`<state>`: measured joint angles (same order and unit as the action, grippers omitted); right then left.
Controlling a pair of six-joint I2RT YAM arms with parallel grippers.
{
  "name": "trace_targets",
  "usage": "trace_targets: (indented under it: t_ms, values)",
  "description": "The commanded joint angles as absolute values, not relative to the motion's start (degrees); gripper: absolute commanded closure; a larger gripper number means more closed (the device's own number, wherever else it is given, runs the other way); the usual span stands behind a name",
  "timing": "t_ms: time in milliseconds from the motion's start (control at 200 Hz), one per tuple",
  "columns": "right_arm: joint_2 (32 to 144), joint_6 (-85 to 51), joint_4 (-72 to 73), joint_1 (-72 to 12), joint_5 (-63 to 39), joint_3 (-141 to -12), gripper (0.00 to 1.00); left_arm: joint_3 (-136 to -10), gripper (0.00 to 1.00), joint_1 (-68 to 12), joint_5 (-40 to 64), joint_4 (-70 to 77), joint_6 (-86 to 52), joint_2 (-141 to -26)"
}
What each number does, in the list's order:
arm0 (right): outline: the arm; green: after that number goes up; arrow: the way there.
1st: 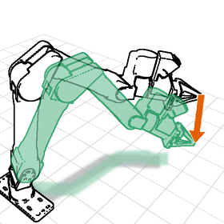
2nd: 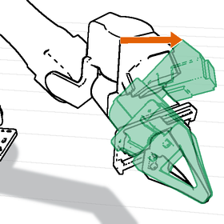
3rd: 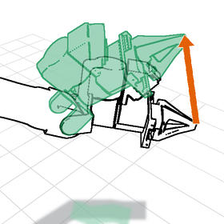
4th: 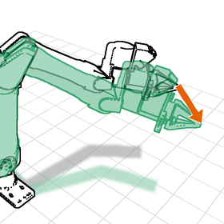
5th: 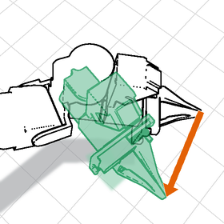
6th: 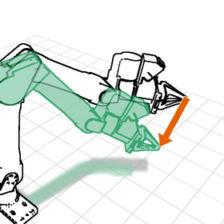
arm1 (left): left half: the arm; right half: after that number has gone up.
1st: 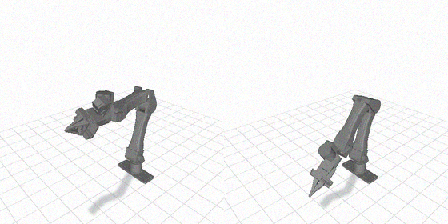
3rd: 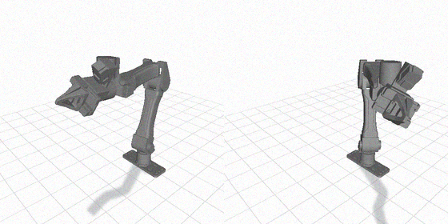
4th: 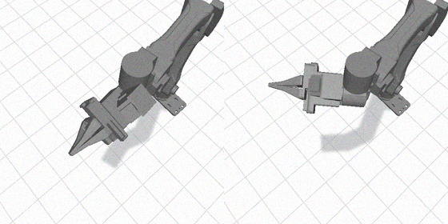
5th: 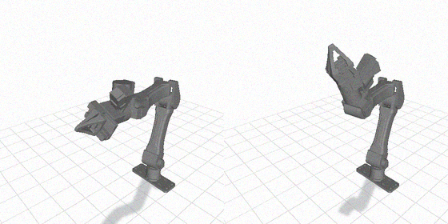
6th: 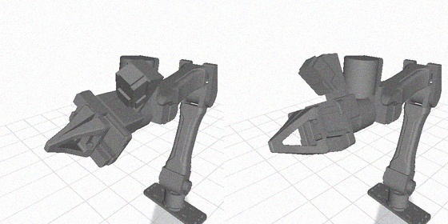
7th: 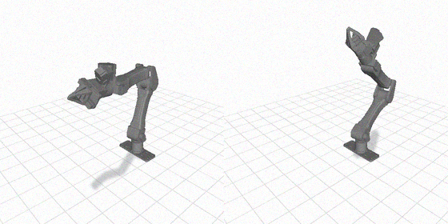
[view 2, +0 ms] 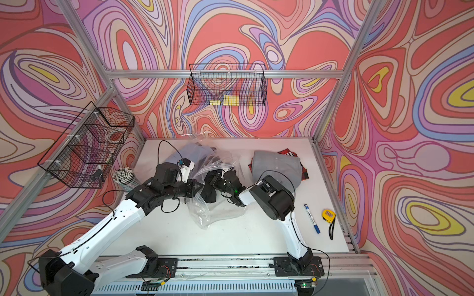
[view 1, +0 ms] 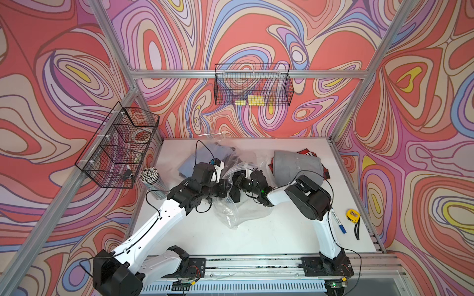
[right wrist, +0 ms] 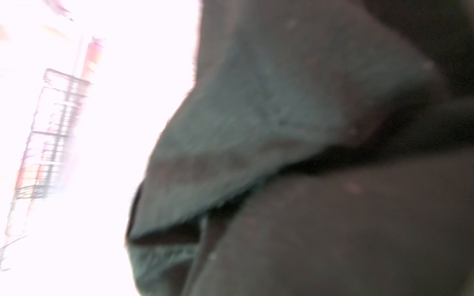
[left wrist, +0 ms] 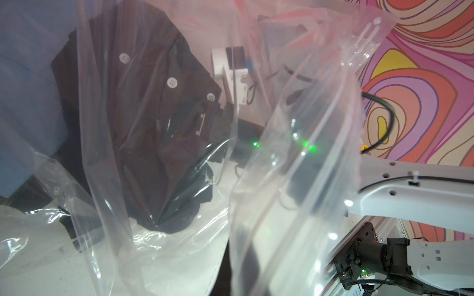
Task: Take the shirt out of the vacuum bag
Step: Take out the shirt from the vacuum bag.
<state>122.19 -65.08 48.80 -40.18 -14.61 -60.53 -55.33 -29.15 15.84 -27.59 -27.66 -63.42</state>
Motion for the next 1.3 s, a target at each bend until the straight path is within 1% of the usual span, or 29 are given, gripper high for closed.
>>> trace_targets:
  t_ms: [0,150,295,421,601,636,656,701,726,741,761,781,811,821,831,866,871,881,886,896,967,1062,1177,1292]
  values:
    - [113.9,-60.9,47.0,-39.9,-13.0,-57.0,1.0,-54.7,1.0,-28.8,14.8,-27.8,-27.3,-62.3]
    - [107.7,-59.4,46.0,-39.7,-11.3,-51.0,1.0,-54.7,1.0,-28.8,14.7,-27.8,-27.3,-62.2]
    - [108.5,-60.3,48.4,-39.6,-11.4,-48.5,1.0,-54.7,1.0,-28.7,14.7,-27.6,-27.3,-62.1]
    - [113.8,-62.0,49.1,-39.6,-14.9,-53.2,1.0,-54.7,1.0,-28.8,14.7,-27.8,-27.3,-62.2]
    - [119.4,-62.0,48.0,-39.8,-17.0,-61.0,1.0,-54.7,1.0,-28.8,14.1,-27.9,-27.2,-61.9]
    - [120.3,-61.8,46.8,-39.7,-17.6,-62.7,0.93,-54.6,1.0,-28.7,14.1,-27.9,-27.2,-61.9]
    - [120.8,-61.8,45.8,-39.8,-17.7,-63.6,0.86,-54.6,1.0,-28.8,14.1,-27.8,-27.2,-61.9]
    - [121.7,-61.6,44.1,-39.7,-17.8,-65.1,0.65,-54.7,1.0,-28.8,14.3,-27.9,-27.2,-62.0]
    - [122.4,-61.5,43.1,-39.7,-18.0,-66.0,0.57,-54.7,1.0,-28.7,14.3,-27.9,-27.2,-62.0]
    - [122.7,-61.5,42.3,-39.7,-18.3,-66.4,0.53,-54.7,1.0,-28.8,14.3,-27.9,-27.2,-62.1]
    - [123.1,-61.6,41.2,-39.7,-18.5,-67.0,0.51,-54.7,1.0,-28.7,14.4,-27.9,-27.2,-62.1]
    - [123.5,-61.6,40.3,-39.6,-18.3,-67.3,0.46,-54.7,1.0,-28.8,14.4,-27.9,-27.2,-62.1]
    - [123.7,-61.7,39.4,-39.6,-17.8,-67.2,0.41,-54.7,1.0,-28.8,14.5,-27.9,-27.2,-62.1]
    - [123.7,-61.8,39.3,-39.6,-17.8,-67.1,0.35,-54.7,1.0,-28.8,14.5,-28.0,-27.2,-62.1]
    - [123.9,-62.0,39.1,-39.6,-17.7,-66.9,0.32,-54.7,1.0,-28.8,14.4,-27.9,-27.2,-62.1]
    - [123.7,-62.7,39.0,-39.6,-17.4,-66.0,0.28,-54.7,1.0,-28.7,14.4,-27.9,-27.2,-62.0]
    - [123.7,-62.8,39.0,-39.6,-17.2,-65.8,0.24,-54.7,1.0,-28.7,14.4,-28.0,-27.2,-62.0]
    - [123.5,-62.9,39.0,-39.6,-16.9,-65.5,0.1,-54.7,1.0,-28.7,14.3,-28.0,-27.2,-61.9]
    - [123.4,-63.0,39.0,-39.6,-16.7,-65.2,0.06,-54.7,1.0,-28.8,14.3,-28.0,-27.2,-62.0]
    - [123.2,-63.2,39.0,-39.6,-16.3,-64.7,0.03,-54.7,1.0,-28.8,14.4,-28.0,-27.2,-61.9]
    - [121.1,-63.4,37.6,-39.6,-14.9,-62.6,0.02,-54.7,1.0,-28.7,14.5,-27.9,-27.2,-61.8]
    - [118.0,-62.4,31.3,-39.7,-13.5,-62.9,0.02,-54.7,1.0,-28.8,14.8,-27.8,-27.2,-62.0]
    - [115.1,-59.5,17.1,-39.7,-10.6,-67.2,0.02,-54.8,1.0,-28.8,14.9,-27.9,-27.2,-62.1]
    - [112.4,-57.0,8.8,-39.6,-6.6,-69.1,0.02,-54.7,1.0,-28.8,14.4,-28.0,-27.1,-61.8]
